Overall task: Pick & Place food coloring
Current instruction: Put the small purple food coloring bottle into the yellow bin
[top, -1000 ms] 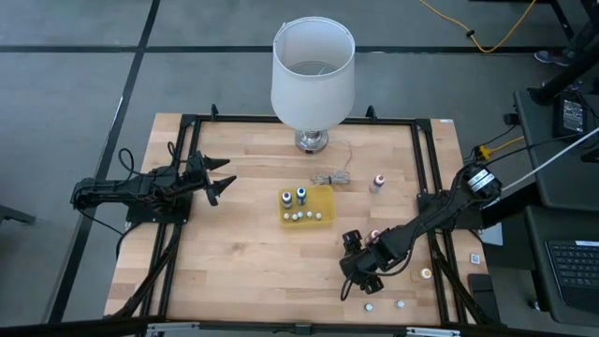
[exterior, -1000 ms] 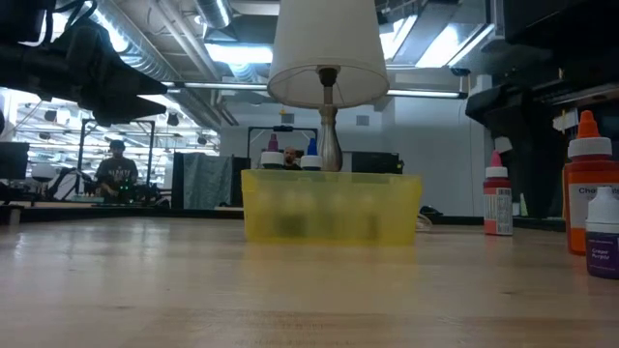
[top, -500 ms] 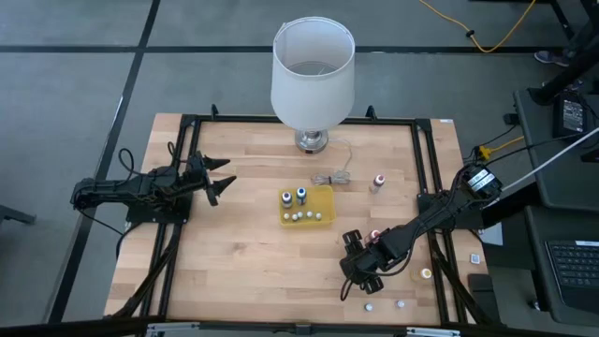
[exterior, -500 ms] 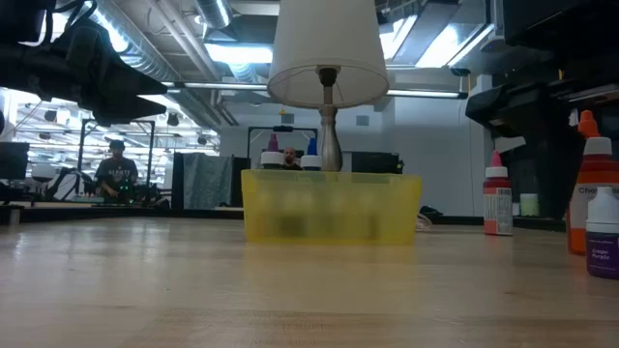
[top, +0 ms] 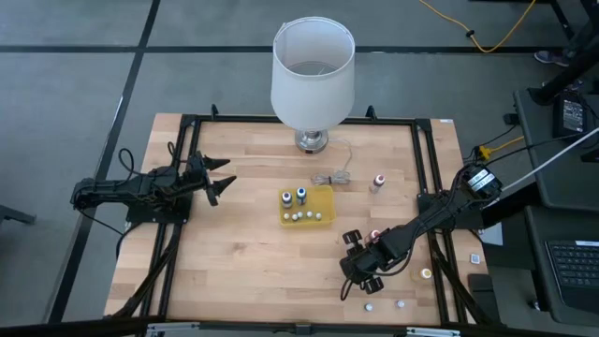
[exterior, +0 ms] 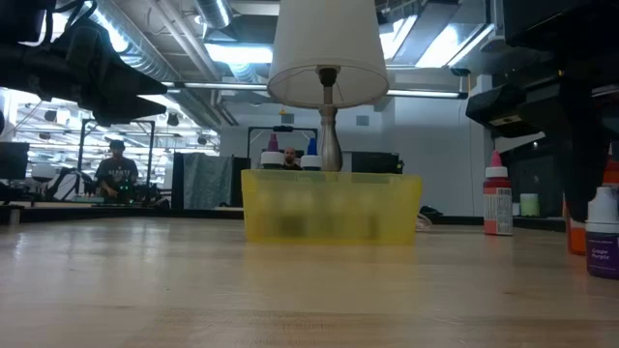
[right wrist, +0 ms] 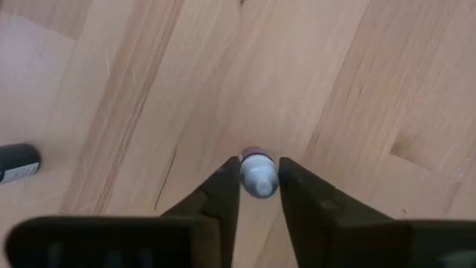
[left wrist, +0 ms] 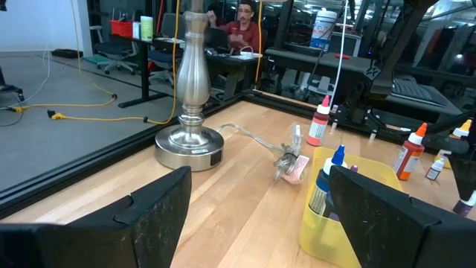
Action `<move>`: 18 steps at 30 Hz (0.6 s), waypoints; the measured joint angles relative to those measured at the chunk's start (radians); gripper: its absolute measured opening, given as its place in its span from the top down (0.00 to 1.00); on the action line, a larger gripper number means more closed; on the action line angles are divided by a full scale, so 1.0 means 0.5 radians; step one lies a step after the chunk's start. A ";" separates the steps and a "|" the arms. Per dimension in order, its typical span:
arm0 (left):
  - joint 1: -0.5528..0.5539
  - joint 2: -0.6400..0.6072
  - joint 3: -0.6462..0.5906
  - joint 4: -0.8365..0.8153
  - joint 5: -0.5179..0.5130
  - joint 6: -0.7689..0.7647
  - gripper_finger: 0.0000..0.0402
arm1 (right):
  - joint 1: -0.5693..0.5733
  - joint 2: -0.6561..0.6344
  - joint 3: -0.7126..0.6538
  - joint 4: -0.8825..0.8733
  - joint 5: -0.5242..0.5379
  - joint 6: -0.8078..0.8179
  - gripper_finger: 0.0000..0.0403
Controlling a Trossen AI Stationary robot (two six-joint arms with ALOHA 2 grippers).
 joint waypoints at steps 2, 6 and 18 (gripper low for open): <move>0.000 0.000 0.000 -0.001 0.000 -0.001 0.22 | 0.000 -0.001 0.000 0.001 0.000 0.003 0.81; 0.000 0.000 0.000 0.000 0.000 0.000 0.23 | 0.000 -0.003 0.002 -0.001 0.001 0.004 0.87; 0.000 0.000 0.001 0.000 0.000 -0.001 0.23 | -0.116 -0.003 0.290 -0.336 0.003 -0.071 0.86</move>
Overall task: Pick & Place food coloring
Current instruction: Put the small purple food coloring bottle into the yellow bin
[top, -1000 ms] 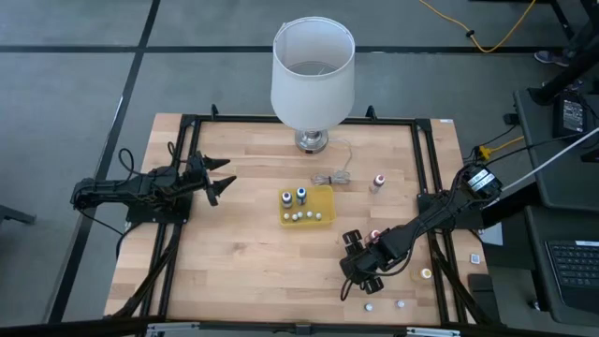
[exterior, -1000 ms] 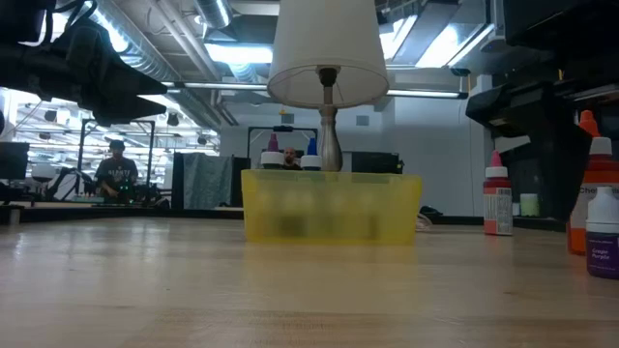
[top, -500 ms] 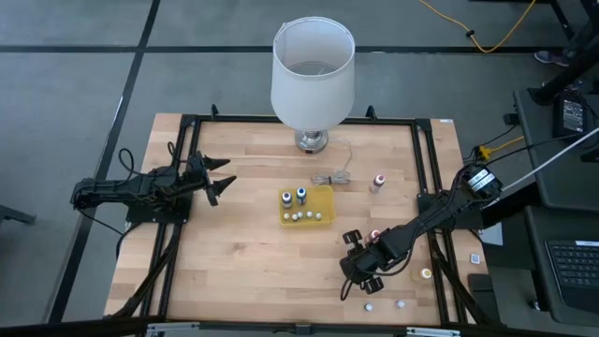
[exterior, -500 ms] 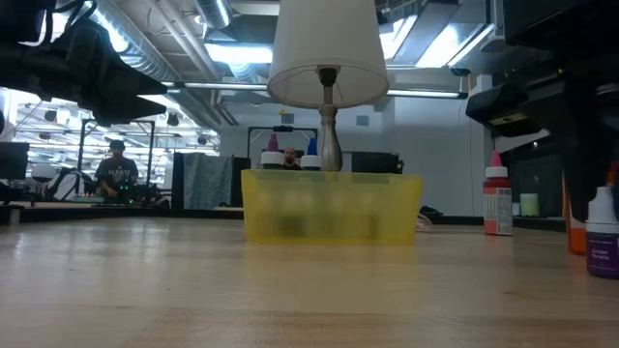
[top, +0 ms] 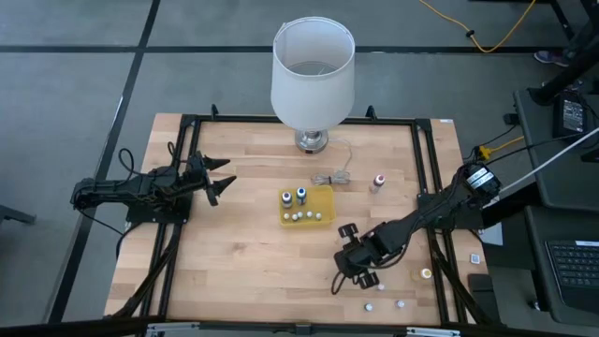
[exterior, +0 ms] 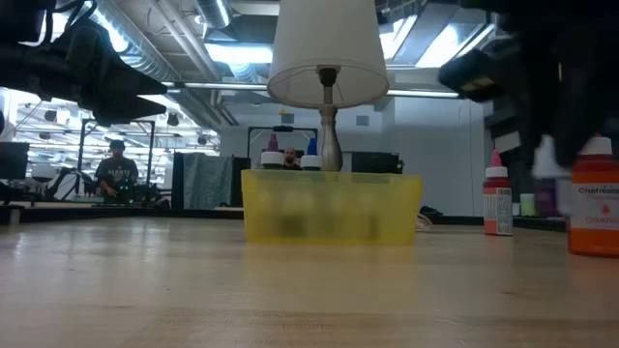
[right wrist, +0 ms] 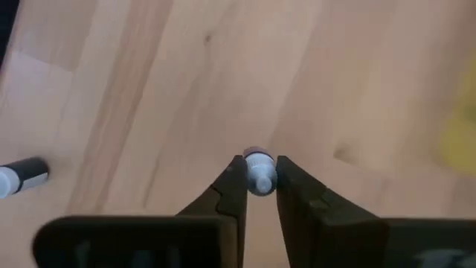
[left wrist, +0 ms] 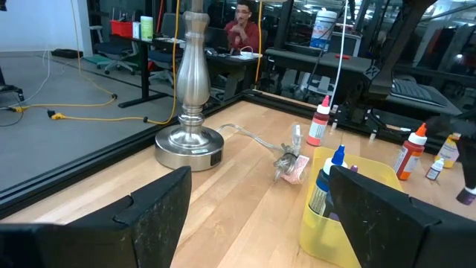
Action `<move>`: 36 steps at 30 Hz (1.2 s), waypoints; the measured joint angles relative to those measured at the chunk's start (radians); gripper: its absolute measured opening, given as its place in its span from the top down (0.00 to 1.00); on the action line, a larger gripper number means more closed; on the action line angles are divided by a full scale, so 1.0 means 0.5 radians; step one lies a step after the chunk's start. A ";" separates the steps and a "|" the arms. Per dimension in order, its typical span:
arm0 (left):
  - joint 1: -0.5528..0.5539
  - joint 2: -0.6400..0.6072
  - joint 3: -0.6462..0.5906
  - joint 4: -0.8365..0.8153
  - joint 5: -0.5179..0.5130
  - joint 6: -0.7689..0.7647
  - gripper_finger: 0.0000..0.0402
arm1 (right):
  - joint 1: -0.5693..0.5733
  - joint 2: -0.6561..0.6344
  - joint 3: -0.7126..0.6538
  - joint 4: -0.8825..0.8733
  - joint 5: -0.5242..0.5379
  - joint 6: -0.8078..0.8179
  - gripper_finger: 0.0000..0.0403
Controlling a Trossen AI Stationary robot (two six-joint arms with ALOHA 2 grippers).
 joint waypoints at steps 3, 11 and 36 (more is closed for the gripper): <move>0.000 0.000 0.000 0.000 0.000 0.001 0.22 | -0.066 0.000 0.095 -0.102 0.000 -0.087 0.87; 0.000 0.000 0.000 -0.001 0.000 0.001 0.22 | -0.313 0.000 0.343 -0.298 0.038 -0.247 0.83; 0.001 0.000 0.000 0.000 0.000 0.000 0.23 | -0.967 0.107 0.515 -0.195 0.073 -0.568 0.85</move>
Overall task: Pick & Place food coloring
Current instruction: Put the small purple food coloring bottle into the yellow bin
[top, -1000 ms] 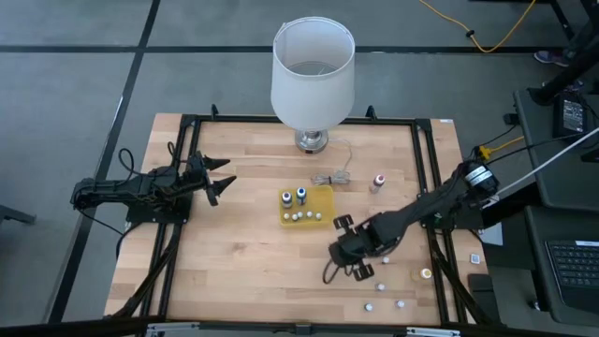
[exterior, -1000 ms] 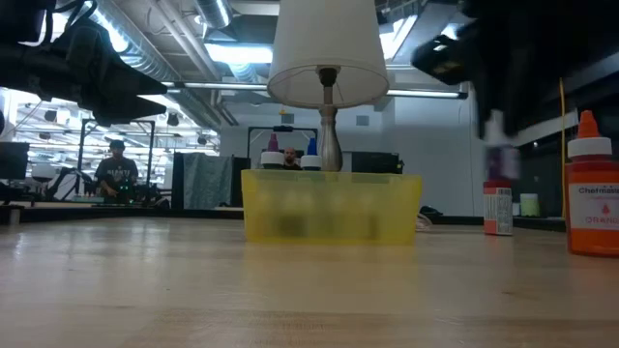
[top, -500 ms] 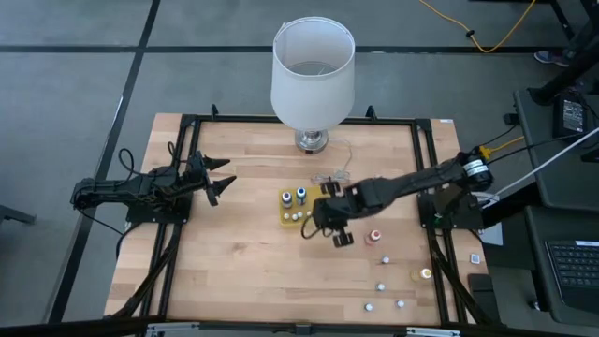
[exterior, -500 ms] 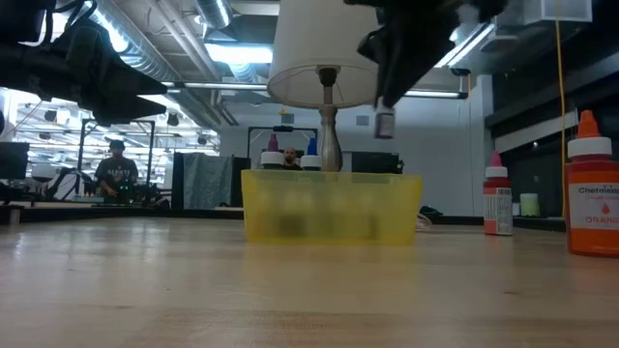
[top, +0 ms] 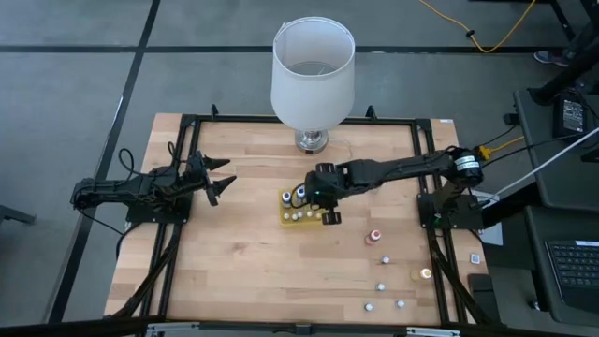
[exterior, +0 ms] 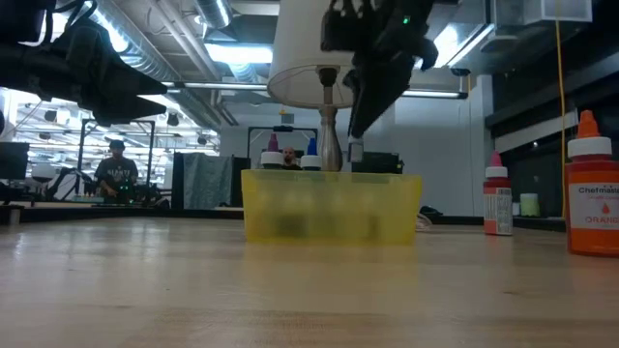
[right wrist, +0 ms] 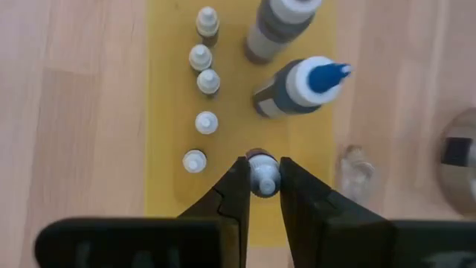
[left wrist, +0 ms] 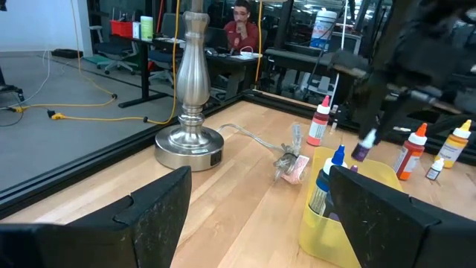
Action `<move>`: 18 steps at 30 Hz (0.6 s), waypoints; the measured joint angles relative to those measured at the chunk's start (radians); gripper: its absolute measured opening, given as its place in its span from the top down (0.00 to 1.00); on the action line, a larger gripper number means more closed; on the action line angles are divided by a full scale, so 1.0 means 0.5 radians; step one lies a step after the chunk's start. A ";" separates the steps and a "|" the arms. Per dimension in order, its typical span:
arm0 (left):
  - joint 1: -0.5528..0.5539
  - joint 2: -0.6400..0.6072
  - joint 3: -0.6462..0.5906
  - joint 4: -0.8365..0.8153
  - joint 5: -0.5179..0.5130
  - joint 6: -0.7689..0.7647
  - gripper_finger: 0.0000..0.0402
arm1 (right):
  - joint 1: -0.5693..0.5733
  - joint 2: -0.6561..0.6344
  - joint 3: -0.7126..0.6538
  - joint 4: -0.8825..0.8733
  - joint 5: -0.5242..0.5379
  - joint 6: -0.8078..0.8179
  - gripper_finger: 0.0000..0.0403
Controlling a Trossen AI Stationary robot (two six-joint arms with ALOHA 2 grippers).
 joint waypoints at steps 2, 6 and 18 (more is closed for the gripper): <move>-0.001 0.000 0.000 -0.001 0.000 0.000 0.23 | -0.013 0.043 0.000 0.026 -0.028 0.000 0.85; 0.000 0.000 0.000 0.000 0.001 0.000 0.22 | -0.024 0.143 -0.002 0.073 -0.071 0.001 0.84; 0.000 0.000 -0.001 -0.001 0.001 0.000 0.22 | -0.025 0.336 -0.002 0.101 -0.165 0.064 0.84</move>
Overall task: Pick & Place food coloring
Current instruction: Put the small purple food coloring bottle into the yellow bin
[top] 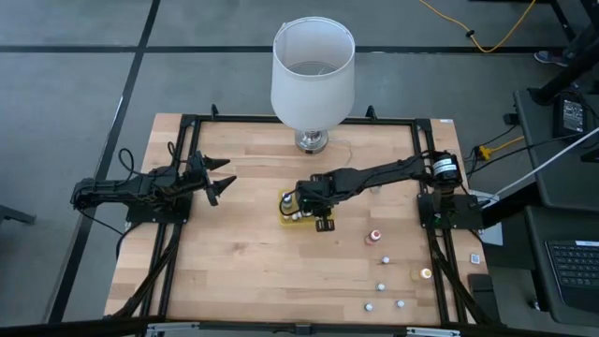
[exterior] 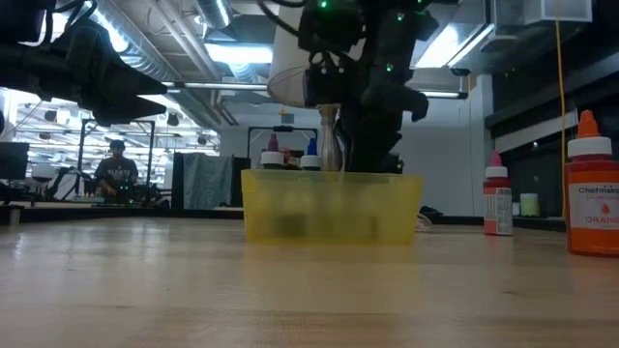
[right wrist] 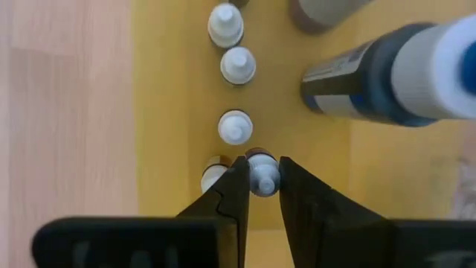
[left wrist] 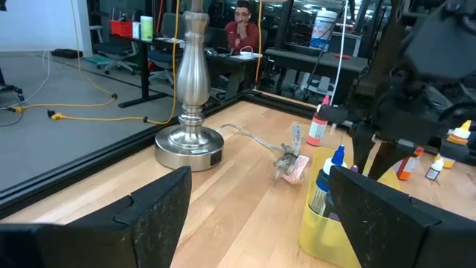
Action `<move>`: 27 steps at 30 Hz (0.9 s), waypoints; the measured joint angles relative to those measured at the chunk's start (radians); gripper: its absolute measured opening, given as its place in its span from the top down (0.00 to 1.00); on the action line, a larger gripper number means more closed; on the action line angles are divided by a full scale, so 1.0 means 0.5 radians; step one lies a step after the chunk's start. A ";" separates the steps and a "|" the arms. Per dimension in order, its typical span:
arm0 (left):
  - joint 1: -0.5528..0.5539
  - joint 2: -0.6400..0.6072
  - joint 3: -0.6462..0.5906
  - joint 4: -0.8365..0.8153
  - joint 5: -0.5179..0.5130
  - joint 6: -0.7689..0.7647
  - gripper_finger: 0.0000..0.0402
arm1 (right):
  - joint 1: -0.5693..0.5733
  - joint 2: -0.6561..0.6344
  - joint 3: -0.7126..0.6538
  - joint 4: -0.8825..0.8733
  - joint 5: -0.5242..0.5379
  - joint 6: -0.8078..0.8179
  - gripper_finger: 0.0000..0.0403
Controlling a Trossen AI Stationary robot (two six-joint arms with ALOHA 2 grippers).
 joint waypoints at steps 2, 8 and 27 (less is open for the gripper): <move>0.000 0.000 0.000 0.001 0.000 0.000 0.23 | 0.000 0.006 -0.014 0.003 -0.003 0.003 0.84; 0.000 0.000 0.000 0.001 0.000 0.000 0.22 | 0.015 0.003 -0.133 0.130 -0.041 0.009 0.83; 0.000 0.000 0.001 0.000 0.000 0.000 0.22 | 0.032 0.003 -0.152 0.189 -0.051 0.037 0.82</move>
